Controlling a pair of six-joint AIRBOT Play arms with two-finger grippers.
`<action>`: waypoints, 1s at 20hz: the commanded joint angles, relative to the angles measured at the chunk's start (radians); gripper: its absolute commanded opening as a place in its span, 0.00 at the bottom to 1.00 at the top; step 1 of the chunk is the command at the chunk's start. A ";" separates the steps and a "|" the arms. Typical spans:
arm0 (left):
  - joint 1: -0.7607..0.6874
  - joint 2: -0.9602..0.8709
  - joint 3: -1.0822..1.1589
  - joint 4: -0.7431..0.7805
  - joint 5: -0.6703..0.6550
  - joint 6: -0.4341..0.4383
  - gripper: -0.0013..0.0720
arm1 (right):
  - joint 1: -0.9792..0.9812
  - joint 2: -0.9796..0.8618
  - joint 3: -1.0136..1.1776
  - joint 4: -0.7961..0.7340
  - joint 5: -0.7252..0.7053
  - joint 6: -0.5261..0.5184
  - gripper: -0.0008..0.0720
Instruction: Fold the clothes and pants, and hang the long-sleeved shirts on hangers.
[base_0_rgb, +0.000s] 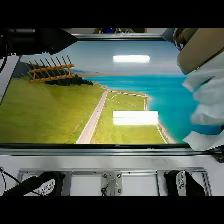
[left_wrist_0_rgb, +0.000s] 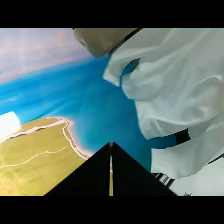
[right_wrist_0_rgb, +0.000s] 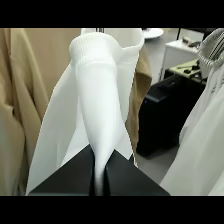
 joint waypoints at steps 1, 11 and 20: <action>-0.001 0.001 -0.018 -0.001 -0.002 0.003 0.04 | -0.006 -0.076 0.097 -0.046 -0.074 0.037 0.03; -0.001 0.001 -0.018 -0.001 -0.083 0.002 0.04 | -0.024 -0.386 0.436 -0.116 -0.073 0.038 0.03; -0.001 0.001 -0.018 -0.002 -0.110 0.001 0.04 | -0.166 -0.478 0.462 -0.116 -0.138 0.134 0.03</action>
